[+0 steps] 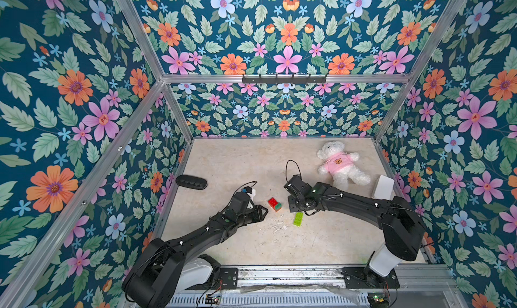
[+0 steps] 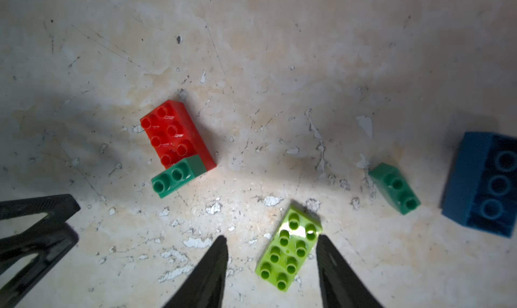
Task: Assemble the number 5 with lego
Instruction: Assemble the lego brick with the lego brick, then pick up the lego brick from the center of the board.
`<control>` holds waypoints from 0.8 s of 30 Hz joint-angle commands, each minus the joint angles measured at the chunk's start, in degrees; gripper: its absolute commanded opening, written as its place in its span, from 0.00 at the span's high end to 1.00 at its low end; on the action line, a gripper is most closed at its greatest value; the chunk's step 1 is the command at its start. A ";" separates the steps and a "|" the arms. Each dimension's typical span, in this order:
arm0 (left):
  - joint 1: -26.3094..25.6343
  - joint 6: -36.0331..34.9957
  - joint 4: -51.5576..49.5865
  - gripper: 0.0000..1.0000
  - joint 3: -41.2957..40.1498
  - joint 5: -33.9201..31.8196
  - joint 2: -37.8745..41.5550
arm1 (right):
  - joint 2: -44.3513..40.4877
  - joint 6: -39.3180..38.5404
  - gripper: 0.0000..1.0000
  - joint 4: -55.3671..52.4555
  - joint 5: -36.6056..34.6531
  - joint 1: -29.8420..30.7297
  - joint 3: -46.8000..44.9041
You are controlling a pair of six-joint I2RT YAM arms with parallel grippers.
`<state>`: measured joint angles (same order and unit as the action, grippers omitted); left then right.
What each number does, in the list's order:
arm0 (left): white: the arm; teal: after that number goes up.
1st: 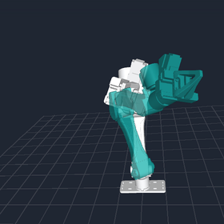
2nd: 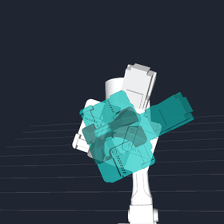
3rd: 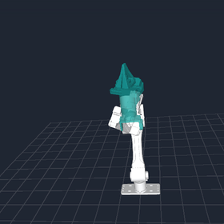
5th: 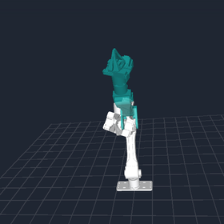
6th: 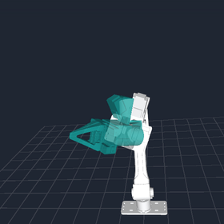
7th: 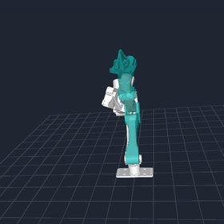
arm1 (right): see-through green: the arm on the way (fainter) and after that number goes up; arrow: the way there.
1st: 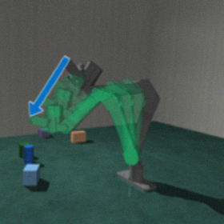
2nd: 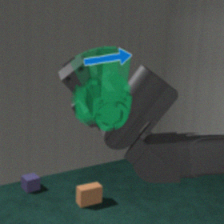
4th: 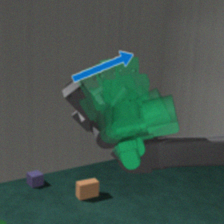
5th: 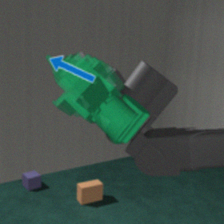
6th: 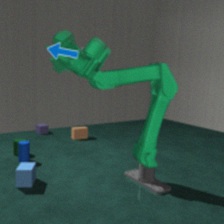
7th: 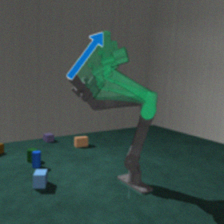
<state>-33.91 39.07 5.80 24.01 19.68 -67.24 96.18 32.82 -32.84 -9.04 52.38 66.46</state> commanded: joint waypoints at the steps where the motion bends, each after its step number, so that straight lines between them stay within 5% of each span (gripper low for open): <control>1: -0.18 -3.98 -7.98 0.59 1.43 3.74 0.89 | 0.45 5.39 0.46 -0.80 0.52 0.00 -0.64; 24: -5.98 -7.25 -10.11 0.57 3.11 1.77 -2.23 | 1.73 13.66 0.43 1.36 2.50 2.12 -7.39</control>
<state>-39.68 32.67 -3.42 26.83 23.51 -69.69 97.71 45.28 -31.88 -6.61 54.52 59.31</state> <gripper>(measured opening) 0.433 0.567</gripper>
